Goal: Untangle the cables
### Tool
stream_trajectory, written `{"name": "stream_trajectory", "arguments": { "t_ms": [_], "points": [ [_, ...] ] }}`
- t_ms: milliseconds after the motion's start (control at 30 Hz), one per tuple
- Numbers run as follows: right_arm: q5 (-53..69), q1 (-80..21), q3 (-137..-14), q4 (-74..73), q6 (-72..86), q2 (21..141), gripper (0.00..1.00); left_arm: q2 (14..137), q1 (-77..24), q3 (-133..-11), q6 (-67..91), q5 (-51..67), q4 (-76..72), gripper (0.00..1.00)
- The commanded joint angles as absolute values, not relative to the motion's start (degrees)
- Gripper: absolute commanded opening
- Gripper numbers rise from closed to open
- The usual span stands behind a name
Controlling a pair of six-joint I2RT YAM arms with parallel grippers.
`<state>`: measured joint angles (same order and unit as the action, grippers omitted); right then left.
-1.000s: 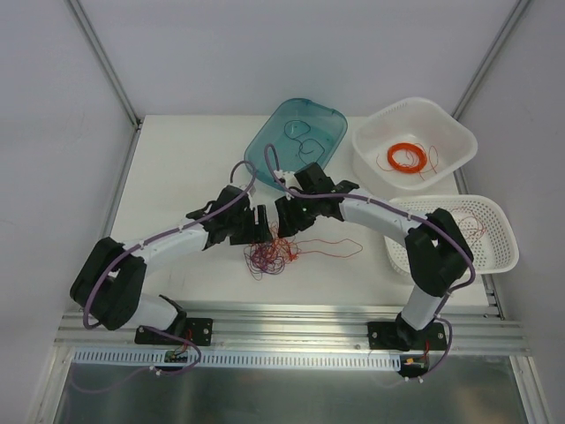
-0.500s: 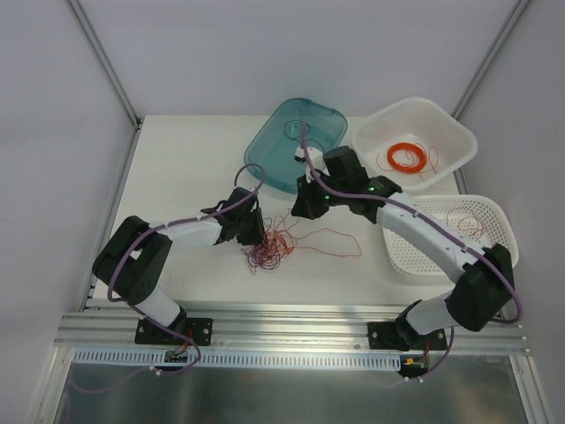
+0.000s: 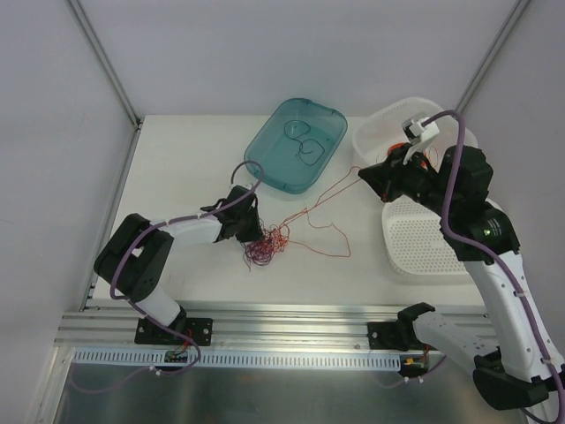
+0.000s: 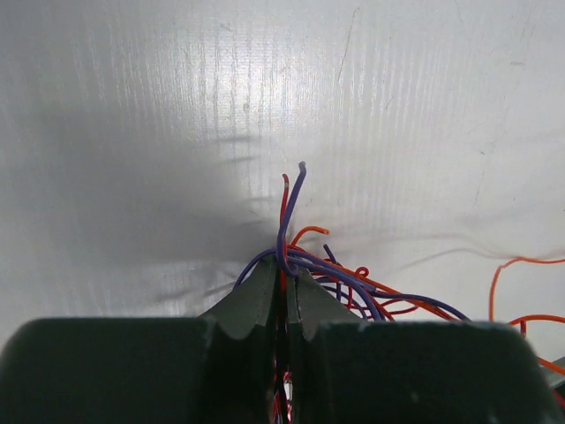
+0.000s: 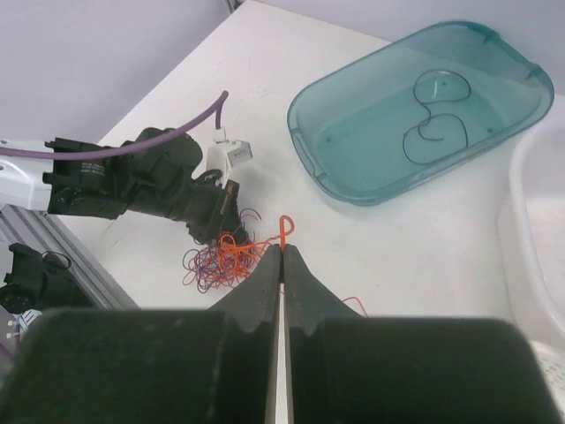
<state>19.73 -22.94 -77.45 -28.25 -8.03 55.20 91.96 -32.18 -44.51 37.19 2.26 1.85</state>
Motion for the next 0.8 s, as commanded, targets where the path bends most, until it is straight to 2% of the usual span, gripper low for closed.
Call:
{"name": "stream_trajectory", "arguments": {
  "t_ms": [0,200,333,467,600,667,767],
  "points": [
    [15.7,-21.0,-81.6,-26.6,-9.4,52.0,0.01,92.8,-30.1,-42.4,35.9,-5.6,12.0,0.0],
    [9.3,-19.7,-88.1,-30.0,-12.2,49.6,0.01,87.0,-26.3,-41.7,35.2,-8.0,16.4,0.0],
    [5.5,-19.6,-87.5,-28.3,-12.0,47.4,0.01,82.0,-22.9,-41.3,34.1,-9.3,18.9,0.0],
    [10.4,-19.6,-86.0,-32.5,-10.5,49.7,0.01,75.6,-21.9,-41.5,31.6,-9.8,20.5,0.0],
    [16.2,-19.6,-75.4,-32.1,-5.5,50.5,0.01,68.2,-21.9,-40.7,28.0,-9.3,20.8,0.02],
    [16.4,-19.6,-68.6,-32.3,-3.5,50.7,0.01,63.7,-21.9,-40.3,25.8,-9.6,21.1,0.07],
    [18.7,-19.8,-60.1,-30.6,-1.6,52.0,0.01,58.2,-21.9,-39.4,23.7,-9.4,21.4,0.28]
  ]
}}
